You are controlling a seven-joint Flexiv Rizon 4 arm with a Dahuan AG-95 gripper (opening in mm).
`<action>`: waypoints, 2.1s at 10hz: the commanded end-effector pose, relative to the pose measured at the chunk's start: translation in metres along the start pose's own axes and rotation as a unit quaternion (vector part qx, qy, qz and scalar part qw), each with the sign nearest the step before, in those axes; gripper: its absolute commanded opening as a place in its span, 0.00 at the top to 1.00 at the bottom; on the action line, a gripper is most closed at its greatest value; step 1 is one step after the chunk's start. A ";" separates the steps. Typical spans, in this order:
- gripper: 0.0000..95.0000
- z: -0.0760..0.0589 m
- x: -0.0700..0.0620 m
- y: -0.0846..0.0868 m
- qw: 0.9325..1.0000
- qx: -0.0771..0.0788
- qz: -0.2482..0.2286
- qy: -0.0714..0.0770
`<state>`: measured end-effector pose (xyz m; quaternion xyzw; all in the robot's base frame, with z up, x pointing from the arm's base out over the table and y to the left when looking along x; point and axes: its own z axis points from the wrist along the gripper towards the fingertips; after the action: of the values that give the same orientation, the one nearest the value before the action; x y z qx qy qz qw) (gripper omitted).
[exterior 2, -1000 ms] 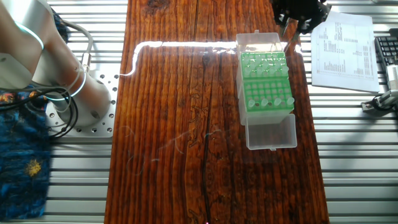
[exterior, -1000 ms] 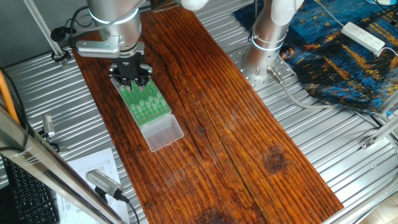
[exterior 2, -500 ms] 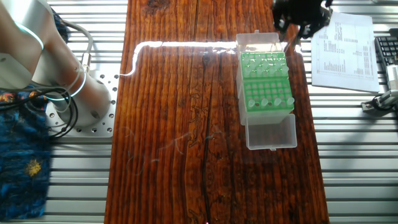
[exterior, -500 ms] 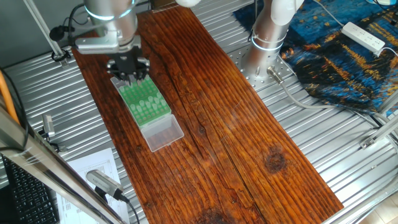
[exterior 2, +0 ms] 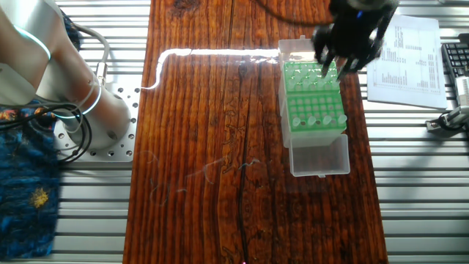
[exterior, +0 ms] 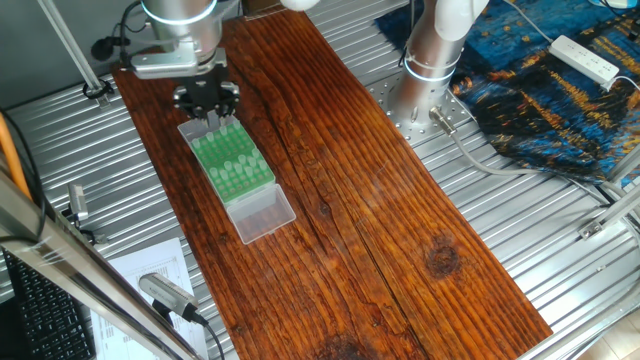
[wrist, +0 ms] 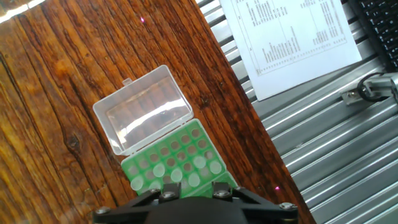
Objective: Transfer all large pipette tips from one holder to another
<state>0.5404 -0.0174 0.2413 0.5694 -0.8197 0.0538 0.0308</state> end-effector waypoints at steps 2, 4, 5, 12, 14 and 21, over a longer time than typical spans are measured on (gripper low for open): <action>0.80 0.010 0.020 0.011 0.993 -0.006 0.115 -0.009; 0.80 0.018 0.034 0.012 0.987 -0.010 0.158 -0.014; 0.80 0.025 0.042 0.011 0.981 -0.017 0.190 -0.018; 0.80 0.048 0.067 0.028 0.932 -0.081 0.352 -0.026; 0.80 0.050 0.069 0.034 0.917 -0.089 0.387 -0.029; 0.80 0.070 0.062 0.033 0.908 -0.075 0.410 -0.043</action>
<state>0.4886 -0.0721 0.1758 0.1535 -0.9875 -0.0323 0.0149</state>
